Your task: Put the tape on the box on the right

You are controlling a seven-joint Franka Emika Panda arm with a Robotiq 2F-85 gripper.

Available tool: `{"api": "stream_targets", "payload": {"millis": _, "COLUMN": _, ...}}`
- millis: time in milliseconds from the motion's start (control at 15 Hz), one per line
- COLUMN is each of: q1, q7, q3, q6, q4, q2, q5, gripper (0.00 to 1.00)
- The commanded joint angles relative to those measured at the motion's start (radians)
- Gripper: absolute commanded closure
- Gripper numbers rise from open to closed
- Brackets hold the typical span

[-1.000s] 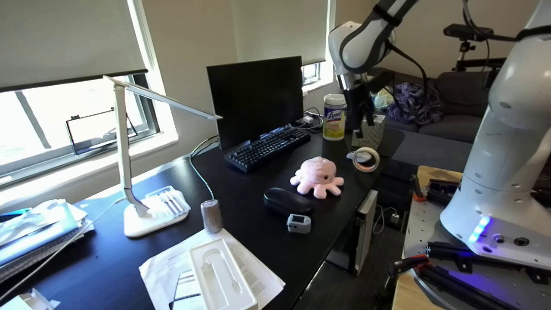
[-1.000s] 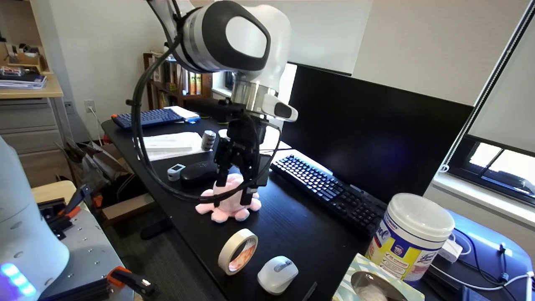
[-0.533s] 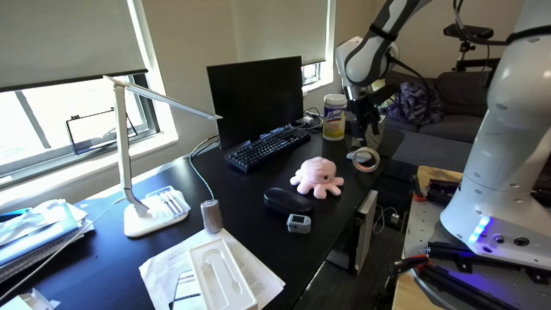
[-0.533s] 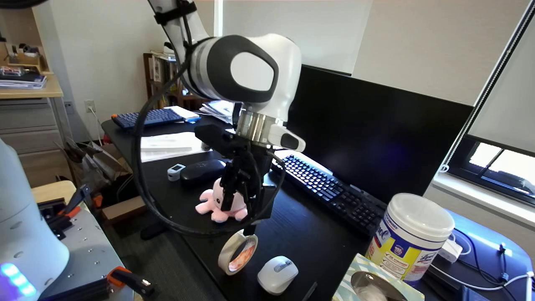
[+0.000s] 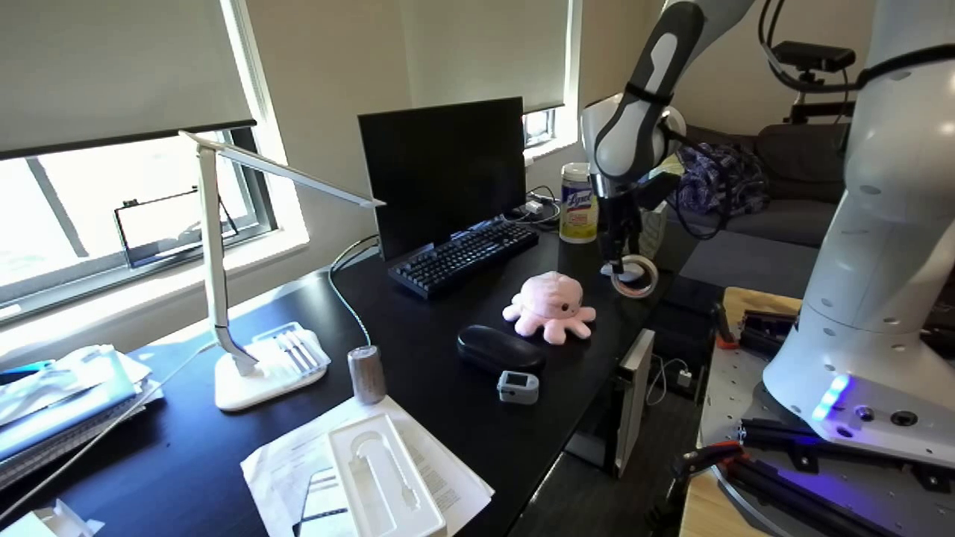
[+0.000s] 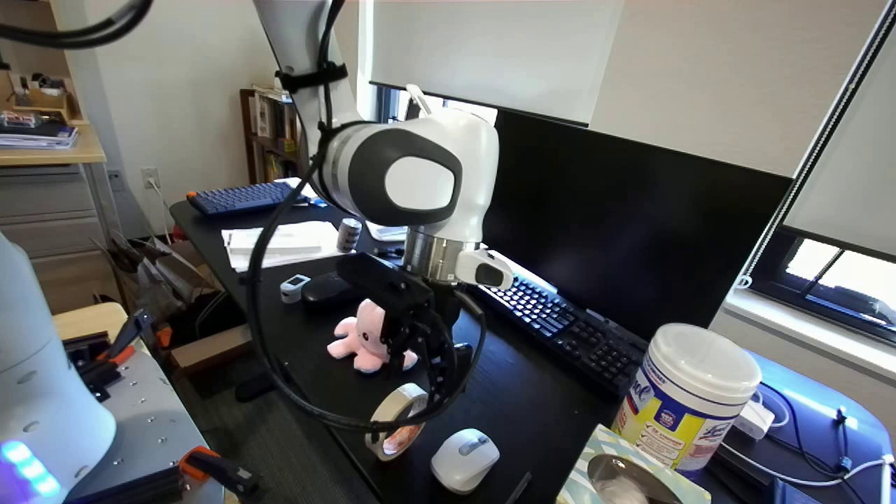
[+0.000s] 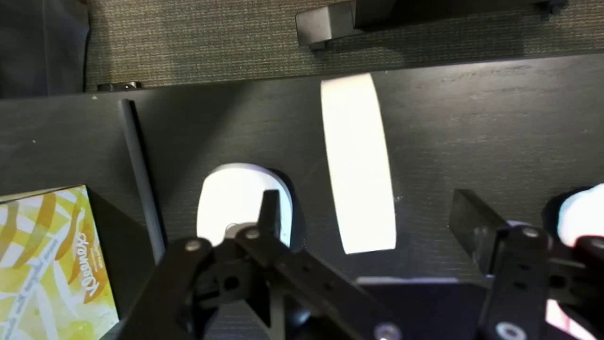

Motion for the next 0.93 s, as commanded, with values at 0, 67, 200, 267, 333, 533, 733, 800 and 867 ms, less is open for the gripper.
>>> {"api": "stream_targets", "payload": {"millis": 0, "q1": -0.021, "q7": -0.119, "q3": 0.018, "q6": 0.065, "q4": 0.017, "q2": 0.058, "q5": 0.059, "gripper": 0.40}}
{"api": "stream_targets", "payload": {"millis": 67, "q1": -0.021, "q7": -0.133, "q3": 0.019, "q6": 0.067, "q4": 0.021, "q2": 0.065, "q5": 0.063, "gripper": 0.47}}
{"api": "stream_targets", "payload": {"millis": 200, "q1": -0.020, "q7": -0.159, "q3": 0.020, "q6": 0.062, "q4": 0.027, "q2": 0.072, "q5": 0.061, "gripper": 0.61}}
{"api": "stream_targets", "payload": {"millis": 267, "q1": -0.014, "q7": -0.150, "q3": 0.014, "q6": 0.047, "q4": 0.028, "q2": 0.069, "q5": 0.048, "gripper": 0.67}}
{"api": "stream_targets", "payload": {"millis": 333, "q1": -0.012, "q7": -0.148, "q3": 0.010, "q6": 0.040, "q4": 0.030, "q2": 0.066, "q5": 0.040, "gripper": 0.74}}
{"api": "stream_targets", "payload": {"millis": 533, "q1": 0.002, "q7": -0.099, "q3": -0.017, "q6": -0.031, "q4": 0.039, "q2": 0.022, "q5": -0.002, "gripper": 0.93}}
{"api": "stream_targets", "payload": {"millis": 733, "q1": -0.012, "q7": -0.116, "q3": -0.032, "q6": -0.110, "q4": 0.044, "q2": -0.065, "q5": 0.005, "gripper": 0.93}}
{"api": "stream_targets", "payload": {"millis": 800, "q1": -0.012, "q7": -0.098, "q3": -0.042, "q6": -0.141, "q4": 0.053, "q2": -0.096, "q5": -0.007, "gripper": 0.93}}
{"api": "stream_targets", "payload": {"millis": 867, "q1": -0.016, "q7": -0.079, "q3": -0.051, "q6": -0.165, "q4": 0.063, "q2": -0.133, "q5": -0.012, "gripper": 0.93}}
